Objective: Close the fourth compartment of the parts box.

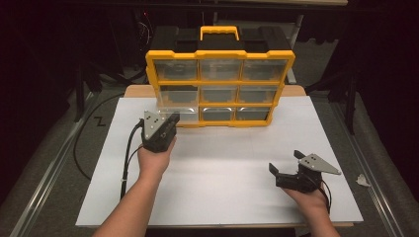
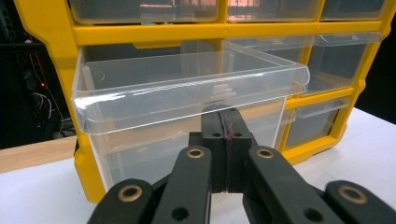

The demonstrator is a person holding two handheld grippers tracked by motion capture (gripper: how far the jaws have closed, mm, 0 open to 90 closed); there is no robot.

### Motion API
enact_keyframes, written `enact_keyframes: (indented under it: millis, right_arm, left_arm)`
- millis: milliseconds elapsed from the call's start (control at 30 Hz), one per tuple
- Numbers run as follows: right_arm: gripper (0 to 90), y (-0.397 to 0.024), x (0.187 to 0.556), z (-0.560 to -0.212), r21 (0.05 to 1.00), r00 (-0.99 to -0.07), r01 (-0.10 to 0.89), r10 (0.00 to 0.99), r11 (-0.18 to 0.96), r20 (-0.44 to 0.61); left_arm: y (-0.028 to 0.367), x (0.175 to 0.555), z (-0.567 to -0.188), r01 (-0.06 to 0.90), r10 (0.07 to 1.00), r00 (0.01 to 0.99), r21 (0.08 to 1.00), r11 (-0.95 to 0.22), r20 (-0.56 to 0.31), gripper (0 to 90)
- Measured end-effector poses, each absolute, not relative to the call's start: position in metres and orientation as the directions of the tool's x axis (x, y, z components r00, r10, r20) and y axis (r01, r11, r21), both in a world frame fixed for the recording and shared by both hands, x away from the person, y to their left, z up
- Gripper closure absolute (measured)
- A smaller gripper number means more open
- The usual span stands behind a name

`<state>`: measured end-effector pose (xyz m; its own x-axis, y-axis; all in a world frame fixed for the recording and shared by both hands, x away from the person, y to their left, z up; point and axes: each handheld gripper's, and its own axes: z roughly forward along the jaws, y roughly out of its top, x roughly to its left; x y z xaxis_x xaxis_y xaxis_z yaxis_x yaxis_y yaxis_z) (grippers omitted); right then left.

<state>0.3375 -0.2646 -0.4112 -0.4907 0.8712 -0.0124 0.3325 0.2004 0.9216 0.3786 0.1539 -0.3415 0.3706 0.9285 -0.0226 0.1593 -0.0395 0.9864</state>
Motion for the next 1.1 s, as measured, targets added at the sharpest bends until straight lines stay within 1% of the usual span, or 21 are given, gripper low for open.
enact_keyframes:
  millis: [300, 1100]
  right_arm:
    - [0.7, -0.262, 0.336, -0.413, 0.921, -0.504, 0.326, 0.864, 0.212, -0.021]
    - [0.7, -0.262, 0.336, -0.414, 0.923, -0.507, 0.324, 0.862, 0.210, -0.019]
  left_arm:
    - [0.155, 0.389, -0.340, 0.179, 0.932, 0.362, 0.983, -0.033, -0.035, 89.7]
    - [0.156, 0.418, -0.338, 0.185, 0.943, 0.331, 0.982, -0.028, -0.036, 89.7]
